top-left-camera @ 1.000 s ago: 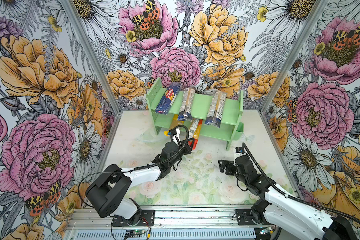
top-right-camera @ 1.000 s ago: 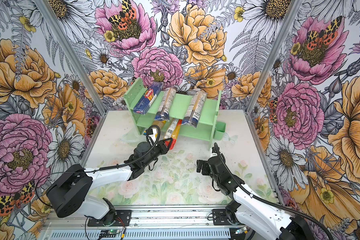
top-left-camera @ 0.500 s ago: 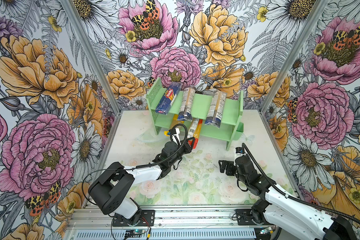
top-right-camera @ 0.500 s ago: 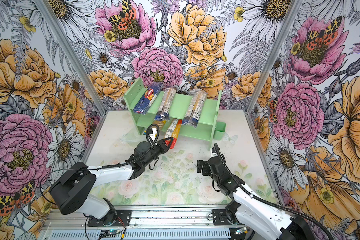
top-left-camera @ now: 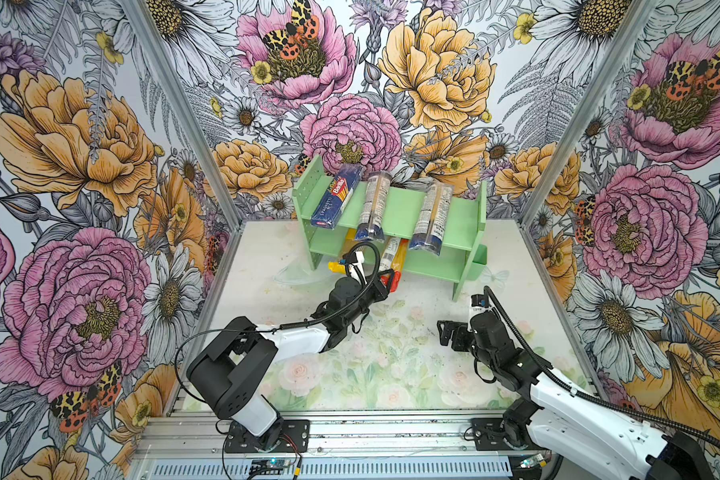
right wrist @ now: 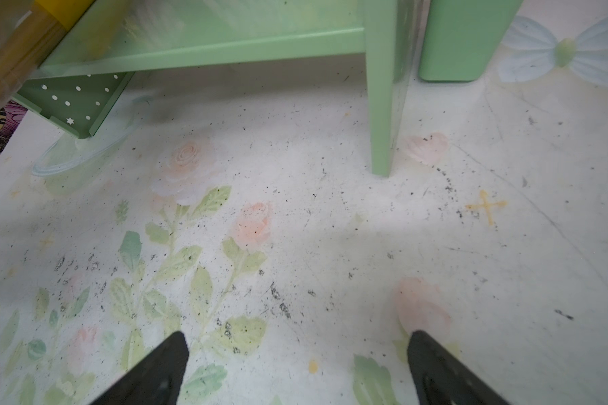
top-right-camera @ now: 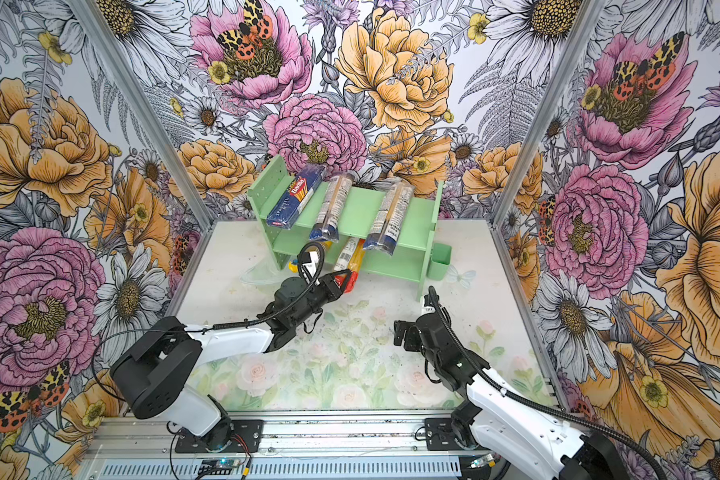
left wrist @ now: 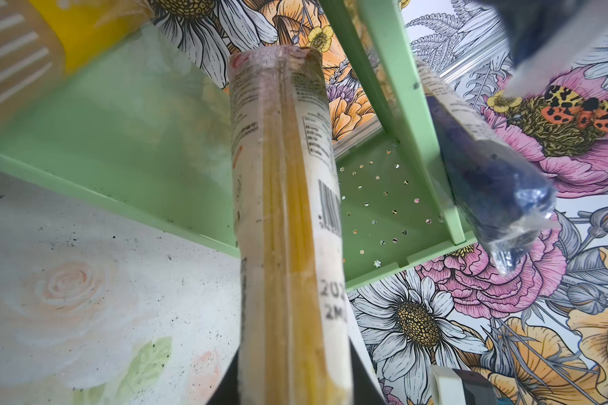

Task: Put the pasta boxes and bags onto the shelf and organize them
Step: 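Push the bag's top end under the shelf's upper tier with the left gripper, then tilt the bag and lower it onto the shelf's lower tier with the left gripper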

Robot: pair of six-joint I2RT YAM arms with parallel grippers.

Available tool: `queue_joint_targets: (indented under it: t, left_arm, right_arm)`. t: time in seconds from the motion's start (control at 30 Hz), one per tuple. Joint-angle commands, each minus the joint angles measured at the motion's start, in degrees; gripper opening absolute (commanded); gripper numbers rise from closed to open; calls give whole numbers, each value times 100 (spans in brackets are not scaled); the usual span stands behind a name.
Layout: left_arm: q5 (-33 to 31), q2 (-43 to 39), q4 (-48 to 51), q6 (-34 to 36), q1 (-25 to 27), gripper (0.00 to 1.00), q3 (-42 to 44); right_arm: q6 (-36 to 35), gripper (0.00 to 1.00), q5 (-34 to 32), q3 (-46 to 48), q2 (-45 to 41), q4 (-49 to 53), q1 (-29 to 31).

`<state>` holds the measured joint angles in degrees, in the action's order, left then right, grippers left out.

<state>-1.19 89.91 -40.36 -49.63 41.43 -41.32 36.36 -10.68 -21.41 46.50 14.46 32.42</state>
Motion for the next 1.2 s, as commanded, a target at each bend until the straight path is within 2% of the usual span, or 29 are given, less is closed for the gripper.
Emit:
queue_joint_targets:
  t: [0.0,1.07,1.17]
  left_arm:
    - [-54,-83,-1159,56,-38,0,-364]
    - [-505,358,-656,406,5,0,-944]
    - [-525,400,-619,454,14,3,-991]
  right_arm:
    - [-50,100,22,23,-80,31,-48]
    - [-117,99,21,16,-119,57,-104]
    - [-129,99,14,12,-117,56,-113]
